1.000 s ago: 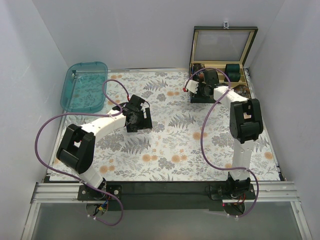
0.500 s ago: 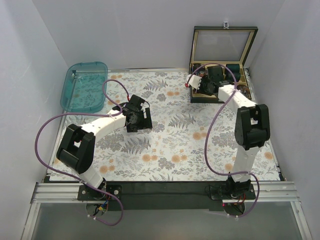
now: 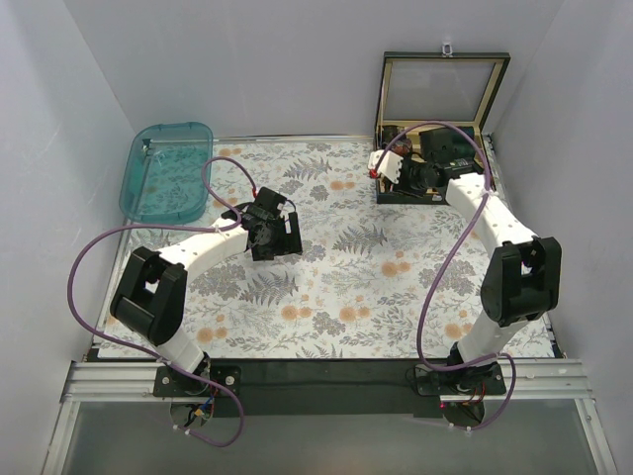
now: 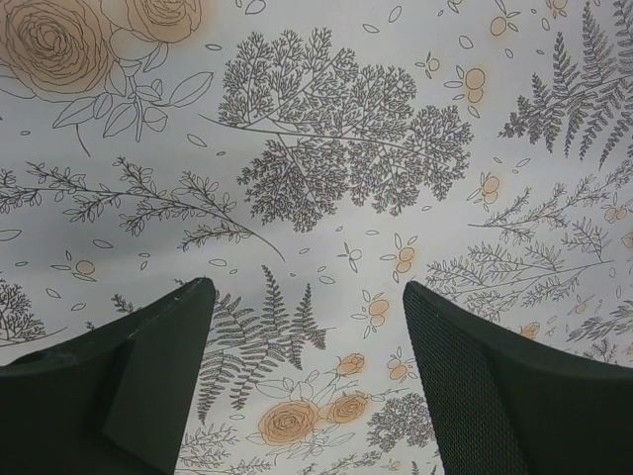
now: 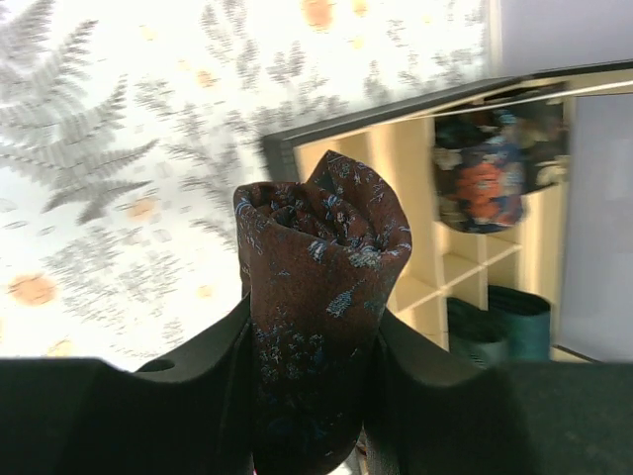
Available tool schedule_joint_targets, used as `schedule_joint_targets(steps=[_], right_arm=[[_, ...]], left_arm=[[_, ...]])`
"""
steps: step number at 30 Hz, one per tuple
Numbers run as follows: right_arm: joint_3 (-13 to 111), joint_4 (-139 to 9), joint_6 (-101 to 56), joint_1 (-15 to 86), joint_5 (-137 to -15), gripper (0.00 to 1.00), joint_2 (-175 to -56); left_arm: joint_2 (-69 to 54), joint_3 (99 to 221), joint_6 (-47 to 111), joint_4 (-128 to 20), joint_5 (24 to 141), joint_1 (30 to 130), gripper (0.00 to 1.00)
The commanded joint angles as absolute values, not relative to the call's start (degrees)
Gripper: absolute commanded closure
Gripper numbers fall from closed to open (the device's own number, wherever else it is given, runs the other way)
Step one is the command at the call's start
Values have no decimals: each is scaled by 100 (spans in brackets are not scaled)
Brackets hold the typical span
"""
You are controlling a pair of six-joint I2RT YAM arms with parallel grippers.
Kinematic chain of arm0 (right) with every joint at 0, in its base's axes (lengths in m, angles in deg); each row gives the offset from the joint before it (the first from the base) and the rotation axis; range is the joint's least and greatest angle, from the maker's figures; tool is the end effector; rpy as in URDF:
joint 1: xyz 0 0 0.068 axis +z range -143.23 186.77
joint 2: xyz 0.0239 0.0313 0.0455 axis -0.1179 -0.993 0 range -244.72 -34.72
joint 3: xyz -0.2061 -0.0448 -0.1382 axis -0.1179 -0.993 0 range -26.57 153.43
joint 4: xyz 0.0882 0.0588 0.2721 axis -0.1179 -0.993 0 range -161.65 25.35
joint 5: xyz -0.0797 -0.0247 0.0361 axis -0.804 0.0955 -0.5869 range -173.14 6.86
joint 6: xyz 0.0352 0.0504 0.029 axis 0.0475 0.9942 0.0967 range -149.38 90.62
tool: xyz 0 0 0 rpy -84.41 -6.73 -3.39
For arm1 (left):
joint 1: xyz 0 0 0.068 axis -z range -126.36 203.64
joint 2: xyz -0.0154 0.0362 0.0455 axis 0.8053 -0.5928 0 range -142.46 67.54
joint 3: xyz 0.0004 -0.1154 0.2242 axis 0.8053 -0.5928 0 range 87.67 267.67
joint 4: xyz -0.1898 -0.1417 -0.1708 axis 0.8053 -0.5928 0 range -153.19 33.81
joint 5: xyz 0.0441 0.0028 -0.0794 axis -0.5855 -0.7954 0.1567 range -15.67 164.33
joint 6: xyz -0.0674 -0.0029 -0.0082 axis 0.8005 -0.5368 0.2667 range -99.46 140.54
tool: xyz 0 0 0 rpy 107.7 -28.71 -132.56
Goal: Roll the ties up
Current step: Place the rolled tie into the container
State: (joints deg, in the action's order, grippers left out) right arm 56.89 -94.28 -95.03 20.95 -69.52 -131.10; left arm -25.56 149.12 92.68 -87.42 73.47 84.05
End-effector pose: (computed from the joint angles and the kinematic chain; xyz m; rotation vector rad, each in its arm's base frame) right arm 0.4082 0.1164 0.2652 -1.5632 1.6807 -0.1909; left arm 0.3104 -0.1811 0.1469 -0.9982 2.6042 -0.5118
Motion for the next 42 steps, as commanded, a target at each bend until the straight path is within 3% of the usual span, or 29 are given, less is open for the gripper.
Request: schedule_joint_targets(steps=[1,13,42], right_arm=[[5736,-10181,-9512,2101,-6539,99,-13051],[6492,-10069,-9767,2075,-7241,99,-14088],[7187,-9463,-10127,2075,-7717,99,-15143]], left_arm=[[-2220,14831,9190,-8678,7407,8361,29],[-2229,14752,9190,-8713,7372,8361,29],[-2413,14805,9146,-8775,7363,8361,29]])
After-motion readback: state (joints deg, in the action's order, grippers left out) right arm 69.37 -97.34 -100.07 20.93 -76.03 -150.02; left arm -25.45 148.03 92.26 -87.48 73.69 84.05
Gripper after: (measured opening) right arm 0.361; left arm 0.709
